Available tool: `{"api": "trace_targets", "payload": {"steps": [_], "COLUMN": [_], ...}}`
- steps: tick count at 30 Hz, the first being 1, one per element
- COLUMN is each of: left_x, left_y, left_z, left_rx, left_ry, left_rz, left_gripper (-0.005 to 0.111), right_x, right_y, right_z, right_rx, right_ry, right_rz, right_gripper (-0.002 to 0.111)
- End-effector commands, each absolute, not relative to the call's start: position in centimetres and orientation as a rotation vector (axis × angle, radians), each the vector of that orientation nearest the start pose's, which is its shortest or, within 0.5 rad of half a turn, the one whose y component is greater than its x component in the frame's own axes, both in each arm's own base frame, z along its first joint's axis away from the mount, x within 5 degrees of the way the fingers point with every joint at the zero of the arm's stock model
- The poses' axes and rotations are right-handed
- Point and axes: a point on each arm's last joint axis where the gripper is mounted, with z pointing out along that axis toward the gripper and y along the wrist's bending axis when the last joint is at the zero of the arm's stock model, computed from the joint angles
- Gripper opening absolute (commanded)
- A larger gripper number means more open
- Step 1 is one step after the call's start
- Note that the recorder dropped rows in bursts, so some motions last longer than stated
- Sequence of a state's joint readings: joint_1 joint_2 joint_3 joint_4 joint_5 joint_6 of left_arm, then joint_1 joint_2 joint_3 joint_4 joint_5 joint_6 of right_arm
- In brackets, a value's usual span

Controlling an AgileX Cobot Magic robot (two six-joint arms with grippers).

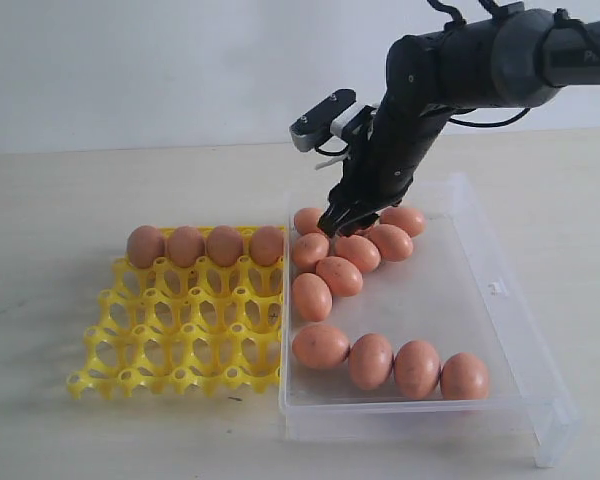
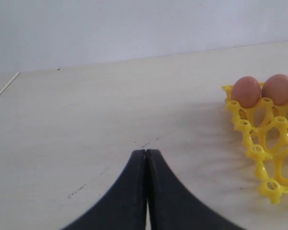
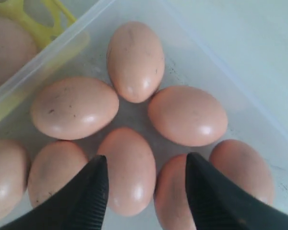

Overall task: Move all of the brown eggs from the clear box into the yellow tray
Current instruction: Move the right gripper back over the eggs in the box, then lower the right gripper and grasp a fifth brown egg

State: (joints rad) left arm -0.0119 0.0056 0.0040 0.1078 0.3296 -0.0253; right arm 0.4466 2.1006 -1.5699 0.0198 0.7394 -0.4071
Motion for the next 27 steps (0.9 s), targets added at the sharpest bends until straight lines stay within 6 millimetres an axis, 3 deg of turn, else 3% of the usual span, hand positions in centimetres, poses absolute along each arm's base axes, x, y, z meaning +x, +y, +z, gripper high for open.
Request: {"api": "trace_targets", "payload": {"steps": [1, 23, 25, 27], "left_x": [5.4, 5.4, 5.4, 5.4], "left_y": [0.2, 0.2, 0.2, 0.2], "left_z": [18.4, 18.4, 18.4, 18.4], "left_rx": [0.049, 0.049, 0.049, 0.049], "left_ry": [1.801, 1.801, 1.801, 1.801], "left_rz": [0.072, 0.072, 0.072, 0.072], "left_gripper": [0.0, 0.0, 0.0, 0.0], "right_x": [40.7, 40.4, 40.3, 40.2], "right_y": [20.6, 21.8, 21.9, 21.8], "right_z": [17.0, 11.7, 11.5, 11.4], "right_rx": [-1.176, -1.262, -1.267, -1.273], "right_ry": [2.501, 2.613, 2.624, 2.636], "right_rz": [0.039, 0.035, 0.035, 0.034], "right_gripper": [0.048, 0.048, 0.045, 0.031]}}
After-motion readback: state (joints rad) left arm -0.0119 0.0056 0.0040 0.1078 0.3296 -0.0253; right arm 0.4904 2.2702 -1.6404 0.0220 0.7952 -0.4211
